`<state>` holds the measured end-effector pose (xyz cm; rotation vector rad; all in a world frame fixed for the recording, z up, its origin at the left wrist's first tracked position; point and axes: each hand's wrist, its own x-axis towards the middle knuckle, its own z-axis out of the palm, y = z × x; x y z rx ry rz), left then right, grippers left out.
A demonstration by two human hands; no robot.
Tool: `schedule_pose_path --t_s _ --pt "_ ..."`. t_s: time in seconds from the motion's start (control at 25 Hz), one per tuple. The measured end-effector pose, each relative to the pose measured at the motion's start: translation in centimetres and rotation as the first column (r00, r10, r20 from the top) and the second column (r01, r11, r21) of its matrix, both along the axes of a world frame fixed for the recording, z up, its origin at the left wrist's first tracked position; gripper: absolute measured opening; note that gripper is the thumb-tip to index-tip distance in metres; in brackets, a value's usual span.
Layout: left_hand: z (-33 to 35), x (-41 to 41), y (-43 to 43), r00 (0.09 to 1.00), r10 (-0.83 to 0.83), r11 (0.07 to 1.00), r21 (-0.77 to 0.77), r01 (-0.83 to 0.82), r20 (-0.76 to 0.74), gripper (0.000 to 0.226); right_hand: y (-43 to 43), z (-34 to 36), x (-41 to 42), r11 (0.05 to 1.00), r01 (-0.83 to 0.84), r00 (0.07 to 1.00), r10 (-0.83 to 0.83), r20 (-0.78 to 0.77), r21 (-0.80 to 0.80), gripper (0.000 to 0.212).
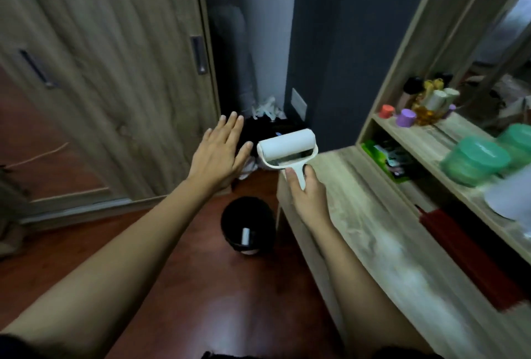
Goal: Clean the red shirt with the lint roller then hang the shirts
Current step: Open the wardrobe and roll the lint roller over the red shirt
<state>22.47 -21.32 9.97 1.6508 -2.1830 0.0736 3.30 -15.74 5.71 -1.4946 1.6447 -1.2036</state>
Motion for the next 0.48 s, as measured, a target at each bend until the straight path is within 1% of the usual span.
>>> schedule_pose_path --t_s 0.16,0.2,0.32,0.4,0.48 --pt "0.7 8.2 -4.1 0.998 -0.002 1.000 -0.010 0.003 0.064 0.080 -5.4 0.6 7.9 0.999 0.015 1.000 -0.016 -0.009 -0.030 0.041" --pt "0.7 9.9 -5.1 0.997 -0.002 1.000 -0.011 0.003 0.081 0.079 -6.5 1.0 9.3 0.999 0.013 1.000 -0.014 -0.011 -0.030 0.042" --pt "0.4 13.4 -8.2 0.990 -0.009 1.000 -0.009 0.011 0.138 0.076 -9.5 1.9 12.1 0.999 -0.002 1.000 0.002 -0.001 -0.033 0.032" --pt "0.1 15.4 -11.1 0.988 -0.013 1.000 0.018 0.011 0.157 0.072 -12.3 2.1 13.4 0.999 -0.015 1.000 0.014 -0.013 -0.037 0.032" --pt "-0.5 16.7 -14.4 0.983 -0.021 0.999 0.039 0.014 0.183 0.074 -15.4 2.0 14.2 0.999 -0.014 1.000 0.014 -0.015 -0.030 0.033"
